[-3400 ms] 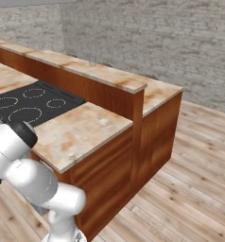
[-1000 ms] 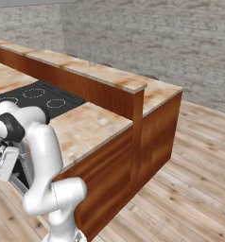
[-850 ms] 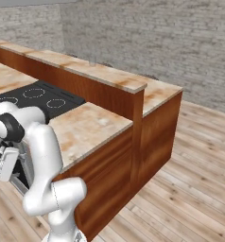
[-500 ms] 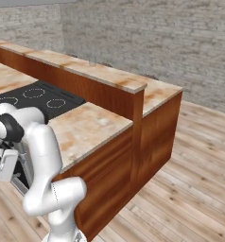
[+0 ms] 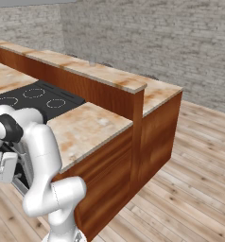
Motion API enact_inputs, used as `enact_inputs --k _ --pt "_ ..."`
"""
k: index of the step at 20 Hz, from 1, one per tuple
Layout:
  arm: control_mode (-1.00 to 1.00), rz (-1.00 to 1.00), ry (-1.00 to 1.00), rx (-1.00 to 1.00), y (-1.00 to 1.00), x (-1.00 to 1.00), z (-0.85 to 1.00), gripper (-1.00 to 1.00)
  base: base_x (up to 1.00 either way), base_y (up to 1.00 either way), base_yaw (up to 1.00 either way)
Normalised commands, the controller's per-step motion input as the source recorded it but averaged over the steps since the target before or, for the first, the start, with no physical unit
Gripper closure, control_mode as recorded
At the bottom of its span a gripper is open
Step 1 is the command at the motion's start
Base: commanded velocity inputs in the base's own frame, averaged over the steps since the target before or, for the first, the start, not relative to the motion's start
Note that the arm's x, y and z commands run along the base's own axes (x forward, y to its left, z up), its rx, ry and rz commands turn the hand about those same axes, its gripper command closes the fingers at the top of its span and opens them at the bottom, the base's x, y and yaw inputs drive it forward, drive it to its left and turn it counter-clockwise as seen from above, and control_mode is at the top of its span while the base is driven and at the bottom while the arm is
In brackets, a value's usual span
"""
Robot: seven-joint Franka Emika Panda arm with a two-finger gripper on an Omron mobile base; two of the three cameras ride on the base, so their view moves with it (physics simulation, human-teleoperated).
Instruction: Take a straw from the drawer in front and place it inside the glass cup on the dining counter.
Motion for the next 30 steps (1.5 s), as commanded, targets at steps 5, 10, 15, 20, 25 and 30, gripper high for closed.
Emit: enact_inputs --k 5,10,15,20,25,30 --pt "-1.00 0.00 -0.02 0.00 0.00 0.00 0.00 -1.00 0.00 0.00 0.00" --pt "-1.00 0.06 0.00 0.00 0.00 0.01 -0.03 -1.00 0.00 0.00 0.00" --pt "-1.00 0.14 0.00 0.00 0.00 0.00 -0.07 -1.00 0.00 0.00 0.00" --pt "-1.00 0.12 0.00 0.00 0.00 0.00 -0.08 -1.00 0.00 0.00 0.00" --pt "-1.00 0.10 0.00 0.00 0.00 0.01 -0.08 -1.00 0.00 0.00 0.00" --pt "-1.00 0.09 0.00 0.00 0.00 0.09 -0.08 -1.00 0.00 0.00 0.00"
